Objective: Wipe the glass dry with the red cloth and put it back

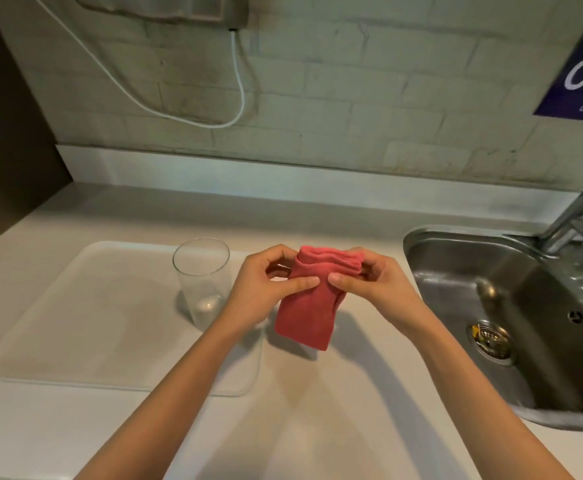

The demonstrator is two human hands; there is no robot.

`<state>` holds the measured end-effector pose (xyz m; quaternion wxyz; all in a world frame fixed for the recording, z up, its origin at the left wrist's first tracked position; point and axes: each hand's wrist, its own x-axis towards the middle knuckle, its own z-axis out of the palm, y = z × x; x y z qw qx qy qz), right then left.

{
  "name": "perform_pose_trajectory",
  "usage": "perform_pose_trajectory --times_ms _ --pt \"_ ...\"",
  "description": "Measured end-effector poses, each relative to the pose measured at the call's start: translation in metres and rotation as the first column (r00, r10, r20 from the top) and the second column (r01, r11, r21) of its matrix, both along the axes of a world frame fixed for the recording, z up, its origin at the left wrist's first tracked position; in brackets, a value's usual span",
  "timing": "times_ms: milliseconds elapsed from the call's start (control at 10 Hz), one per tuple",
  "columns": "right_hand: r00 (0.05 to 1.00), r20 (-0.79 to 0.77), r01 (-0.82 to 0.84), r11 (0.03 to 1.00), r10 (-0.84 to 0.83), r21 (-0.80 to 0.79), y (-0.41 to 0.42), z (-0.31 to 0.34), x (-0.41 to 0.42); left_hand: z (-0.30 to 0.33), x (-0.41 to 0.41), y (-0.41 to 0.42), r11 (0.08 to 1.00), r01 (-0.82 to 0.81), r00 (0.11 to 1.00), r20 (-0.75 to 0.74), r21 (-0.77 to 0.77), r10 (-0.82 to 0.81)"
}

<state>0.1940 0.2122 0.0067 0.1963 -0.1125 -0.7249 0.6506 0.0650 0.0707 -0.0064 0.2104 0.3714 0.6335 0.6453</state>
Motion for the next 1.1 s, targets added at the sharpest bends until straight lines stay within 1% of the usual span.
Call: perform_pose_trajectory --times_ms 100,200,300,400,500,600,700,800,900,1000,1100 --pt "0.999 0.042 0.027 0.987 -0.034 0.157 -0.013 0.002 0.023 -0.002 0.016 -0.018 0.998 -0.040 0.994 -0.101 -0.057 0.034" --pt "0.993 0.115 -0.003 0.971 -0.025 0.239 -0.021 0.004 0.039 -0.007 0.027 -0.030 0.996 -0.012 0.998 -0.065 -0.093 0.006" --pt "0.974 0.202 0.027 0.941 -0.101 0.338 -0.011 -0.005 0.025 -0.023 0.015 -0.021 0.976 -0.050 0.995 -0.100 -0.210 0.030" --pt "0.940 0.290 0.012 0.864 -0.182 0.503 0.005 -0.033 -0.002 -0.050 0.000 -0.001 0.918 -0.144 0.977 -0.199 -0.370 0.073" --pt "0.924 0.322 -0.010 0.831 -0.204 0.556 0.017 -0.058 -0.025 -0.069 -0.012 0.016 0.864 -0.235 0.945 -0.312 -0.445 0.096" --pt "0.918 0.327 -0.012 0.807 -0.225 0.590 0.027 -0.066 -0.044 -0.077 -0.021 0.028 0.835 -0.287 0.932 -0.338 -0.470 0.130" --pt "0.899 0.325 -0.039 0.686 -0.292 0.726 0.027 -0.075 -0.053 -0.086 -0.019 0.031 0.787 -0.371 0.865 -0.493 -0.492 0.099" --pt "0.926 0.223 -0.038 0.511 -0.305 0.859 0.004 -0.092 -0.045 -0.099 -0.007 0.024 0.798 -0.308 0.780 -0.617 -0.519 -0.100" --pt "0.932 0.272 -0.156 0.413 -0.240 0.897 -0.019 -0.126 -0.036 -0.112 0.000 0.015 0.700 -0.279 0.579 -0.697 -0.657 -0.424" --pt "0.906 0.327 -0.231 0.335 -0.269 0.914 -0.020 -0.144 -0.035 -0.115 -0.002 0.016 0.648 -0.333 0.506 -0.710 -0.685 -0.491" --pt "0.900 0.284 -0.167 0.339 -0.331 0.926 -0.018 -0.139 -0.037 -0.110 0.003 0.017 0.651 -0.293 0.549 -0.681 -0.700 -0.484"
